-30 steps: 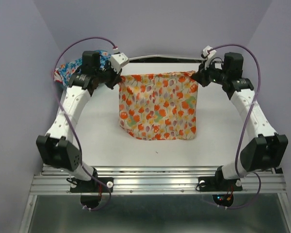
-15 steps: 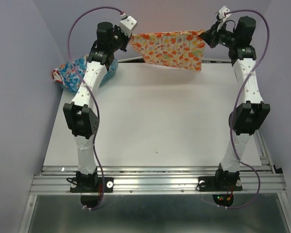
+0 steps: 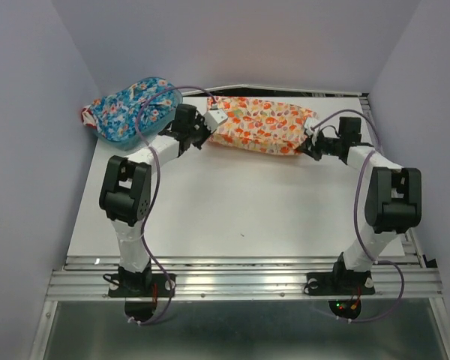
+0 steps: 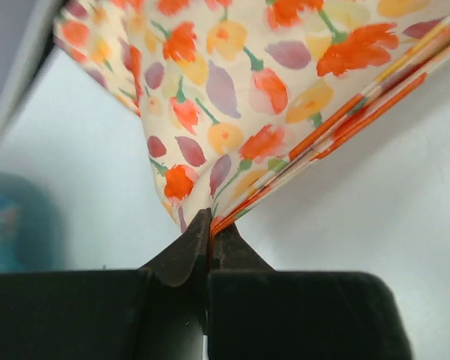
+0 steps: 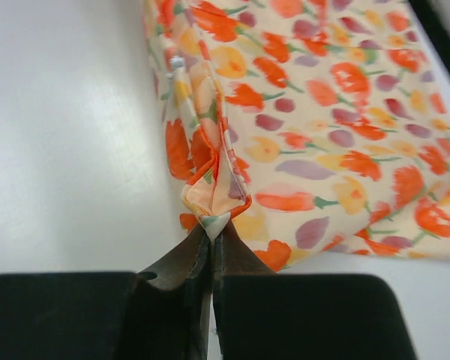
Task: Fold and stack the skirts
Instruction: Flatten the skirt out
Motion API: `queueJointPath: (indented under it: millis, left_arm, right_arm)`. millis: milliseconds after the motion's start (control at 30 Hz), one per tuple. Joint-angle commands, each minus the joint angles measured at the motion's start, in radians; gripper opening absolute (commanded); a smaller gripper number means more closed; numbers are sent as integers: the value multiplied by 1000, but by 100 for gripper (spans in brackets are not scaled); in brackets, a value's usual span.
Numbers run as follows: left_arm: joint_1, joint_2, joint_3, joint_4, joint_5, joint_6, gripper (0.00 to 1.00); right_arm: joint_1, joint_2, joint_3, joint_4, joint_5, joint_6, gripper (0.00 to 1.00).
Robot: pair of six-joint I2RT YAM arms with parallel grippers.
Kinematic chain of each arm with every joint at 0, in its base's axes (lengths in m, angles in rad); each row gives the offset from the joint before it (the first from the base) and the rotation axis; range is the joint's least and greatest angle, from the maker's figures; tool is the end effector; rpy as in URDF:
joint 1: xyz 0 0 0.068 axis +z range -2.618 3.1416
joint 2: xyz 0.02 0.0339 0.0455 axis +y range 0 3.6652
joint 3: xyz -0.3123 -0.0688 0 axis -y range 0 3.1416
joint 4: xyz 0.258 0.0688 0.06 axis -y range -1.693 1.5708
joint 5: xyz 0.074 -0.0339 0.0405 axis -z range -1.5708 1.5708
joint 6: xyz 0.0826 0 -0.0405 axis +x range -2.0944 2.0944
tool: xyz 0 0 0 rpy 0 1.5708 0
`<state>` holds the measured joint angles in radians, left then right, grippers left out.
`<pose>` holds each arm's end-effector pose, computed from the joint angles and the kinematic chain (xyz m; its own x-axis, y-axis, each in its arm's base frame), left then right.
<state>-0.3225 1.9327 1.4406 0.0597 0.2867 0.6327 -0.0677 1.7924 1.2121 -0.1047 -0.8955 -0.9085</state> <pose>0.4909 -0.1887 0.2723 0.0032 0.5969 -0.8023 0.6766 0.5895 0.4413 0.4380 0.0349 0.2474 0.0541 -0.4978 -0.8656 -0.8426 0.4424 -0.3070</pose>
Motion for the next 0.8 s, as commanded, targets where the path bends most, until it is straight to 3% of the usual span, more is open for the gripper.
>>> queueJointPath:
  millis: [0, 167, 267, 367, 400, 433, 467, 500, 533, 667, 700, 767]
  left_arm:
    - [30, -176, -116, 48, -101, 35, 0]
    - [28, -332, -288, -33, -55, 67, 0]
    - [14, -427, -371, -179, 46, 128, 0]
    - [-32, -532, -475, -260, 78, 214, 0]
    - [-42, -558, -523, -280, 89, 249, 11]
    - [-56, -583, -540, -303, 104, 271, 24]
    - [-81, -633, -554, -354, 130, 288, 60]
    - [-92, -659, -565, -380, 143, 298, 61]
    - [-108, -705, -572, -432, 163, 318, 98]
    - [-112, -779, -537, -538, 186, 334, 99]
    - [-112, -807, -526, -566, 177, 322, 99]
    - [-109, -833, -494, -578, 158, 265, 98]
  right_arm:
    - [-37, -169, -149, -88, 35, -340, 1]
    - [-37, -275, -210, -332, 14, -513, 3]
    - [-37, -345, -252, -458, 12, -607, 9]
    - [-37, -436, -315, -608, 23, -756, 23]
    - [-27, -464, -330, -647, 23, -827, 54]
    - [-27, -494, -364, -721, 21, -863, 68]
    - [-27, -560, -381, -751, 18, -900, 80]
    - [-27, -597, -393, -773, 12, -889, 97]
    - [-27, -632, -411, -773, 0, -859, 100]
    - [-27, -743, -390, -647, 4, -594, 100]
    - [-27, -742, -352, -600, 12, -426, 100]
    - [-27, -682, -292, -482, 33, -269, 97]
